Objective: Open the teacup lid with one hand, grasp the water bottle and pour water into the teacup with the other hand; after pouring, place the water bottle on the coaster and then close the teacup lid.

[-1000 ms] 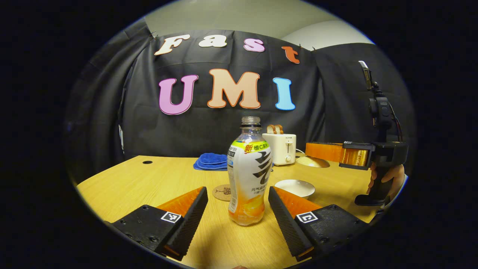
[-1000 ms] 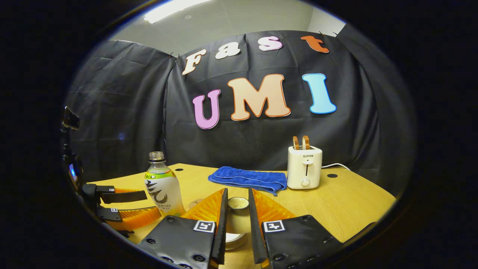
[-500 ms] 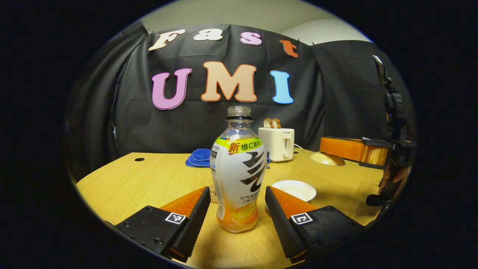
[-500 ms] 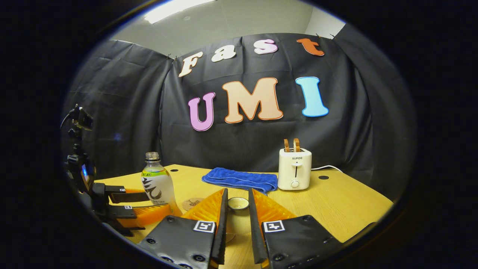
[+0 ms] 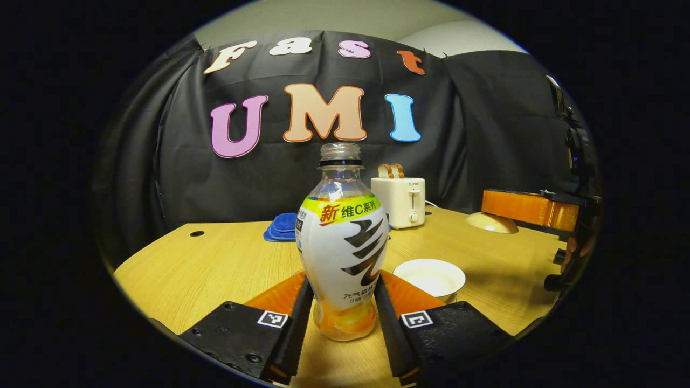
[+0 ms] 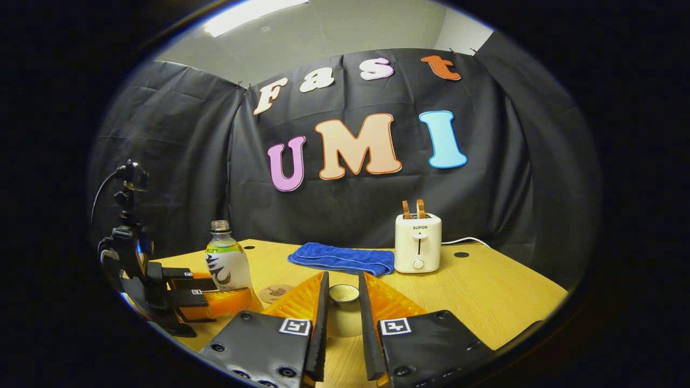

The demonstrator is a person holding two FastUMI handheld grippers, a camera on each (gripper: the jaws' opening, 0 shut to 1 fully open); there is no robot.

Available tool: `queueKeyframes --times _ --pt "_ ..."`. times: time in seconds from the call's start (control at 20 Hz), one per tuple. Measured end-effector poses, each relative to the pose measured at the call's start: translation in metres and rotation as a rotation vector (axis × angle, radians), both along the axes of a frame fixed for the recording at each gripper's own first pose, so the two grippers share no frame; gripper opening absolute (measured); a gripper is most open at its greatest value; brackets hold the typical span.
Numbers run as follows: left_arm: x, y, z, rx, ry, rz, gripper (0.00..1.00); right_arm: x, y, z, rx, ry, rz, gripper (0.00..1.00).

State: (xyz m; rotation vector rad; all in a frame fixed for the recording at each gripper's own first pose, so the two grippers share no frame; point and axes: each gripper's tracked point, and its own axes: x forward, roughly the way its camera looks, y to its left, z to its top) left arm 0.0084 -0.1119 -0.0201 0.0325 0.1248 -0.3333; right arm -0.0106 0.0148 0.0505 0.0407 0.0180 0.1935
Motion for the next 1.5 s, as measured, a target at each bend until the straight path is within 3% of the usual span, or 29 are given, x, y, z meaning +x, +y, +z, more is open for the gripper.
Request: queueKeyframes --times 0.4,1.5 --pt "0.015 0.014 0.000 0.240 -0.009 0.043 0.56 -0.004 -0.021 -0.007 0.037 0.003 -0.032 0.33" --pt "0.024 0.024 -0.001 0.971 -0.199 0.012 0.53 -0.011 -0.041 -0.004 0.073 -0.003 -0.053 0.32"
